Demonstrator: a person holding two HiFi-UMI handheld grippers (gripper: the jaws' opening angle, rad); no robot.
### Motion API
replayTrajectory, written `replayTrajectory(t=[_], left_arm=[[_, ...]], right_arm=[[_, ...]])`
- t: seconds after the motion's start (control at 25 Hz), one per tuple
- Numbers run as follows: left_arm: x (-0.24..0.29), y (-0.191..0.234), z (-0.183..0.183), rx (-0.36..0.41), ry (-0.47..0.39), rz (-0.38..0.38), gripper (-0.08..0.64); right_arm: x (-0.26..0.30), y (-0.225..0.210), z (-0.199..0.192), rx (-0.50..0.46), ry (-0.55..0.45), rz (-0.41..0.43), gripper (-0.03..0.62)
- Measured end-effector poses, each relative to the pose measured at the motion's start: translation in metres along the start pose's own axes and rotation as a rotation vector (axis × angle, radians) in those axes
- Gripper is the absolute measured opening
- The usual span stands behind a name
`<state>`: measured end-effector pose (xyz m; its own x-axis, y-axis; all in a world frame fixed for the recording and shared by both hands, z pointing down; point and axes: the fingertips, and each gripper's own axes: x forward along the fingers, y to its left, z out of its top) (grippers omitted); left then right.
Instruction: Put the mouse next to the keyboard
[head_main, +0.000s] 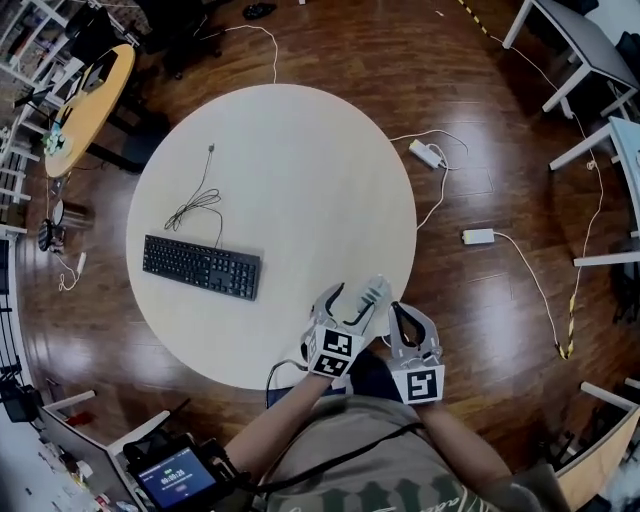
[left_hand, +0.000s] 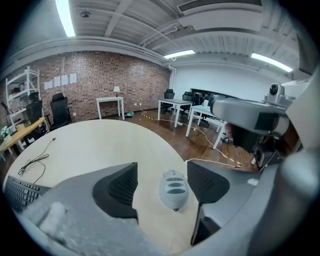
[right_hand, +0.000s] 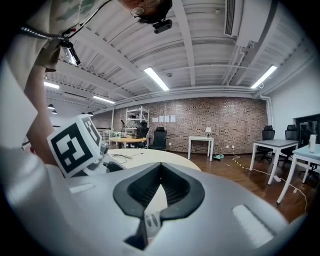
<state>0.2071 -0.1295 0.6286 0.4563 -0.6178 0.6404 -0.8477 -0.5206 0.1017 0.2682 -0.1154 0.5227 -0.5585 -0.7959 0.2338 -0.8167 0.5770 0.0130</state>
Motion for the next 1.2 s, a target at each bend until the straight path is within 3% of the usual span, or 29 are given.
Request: replayTrajectory(t=[0.2, 0.56, 0.6, 0.68, 0.88, 1.2], left_arm=[[-0.048, 0.01, 0.026, -0.043, -0.138, 0.016, 0.319], [-0.136, 0.01, 0.066, -0.008, -0.424, 0.049, 0.287], [-0.144, 0.013, 0.07, 0.012, -0.448, 0.063, 0.249], [-0.16, 0.02, 0.079, 0.037, -0.491, 0.091, 0.021], [-0.181, 0.042, 0.078, -0.006, -0.514, 0.155, 0.002], [-0.19, 0.066, 0.063, -0.044, -0.517, 0.221, 0.002]], right_arm=[[0.004, 0.009, 0.021, 0.067, -0.037, 0.024, 0.005], [0.005, 0.031, 0.052, 0.034, -0.092, 0.055, 0.005], [0.006, 0.033, 0.055, 0.031, -0.097, 0.059, 0.005], [0.01, 0.038, 0.065, 0.018, -0.115, 0.071, 0.005], [0.013, 0.055, 0.082, -0.032, -0.148, 0.108, 0.005], [0.024, 0.063, 0.077, -0.046, -0.145, 0.116, 0.005]])
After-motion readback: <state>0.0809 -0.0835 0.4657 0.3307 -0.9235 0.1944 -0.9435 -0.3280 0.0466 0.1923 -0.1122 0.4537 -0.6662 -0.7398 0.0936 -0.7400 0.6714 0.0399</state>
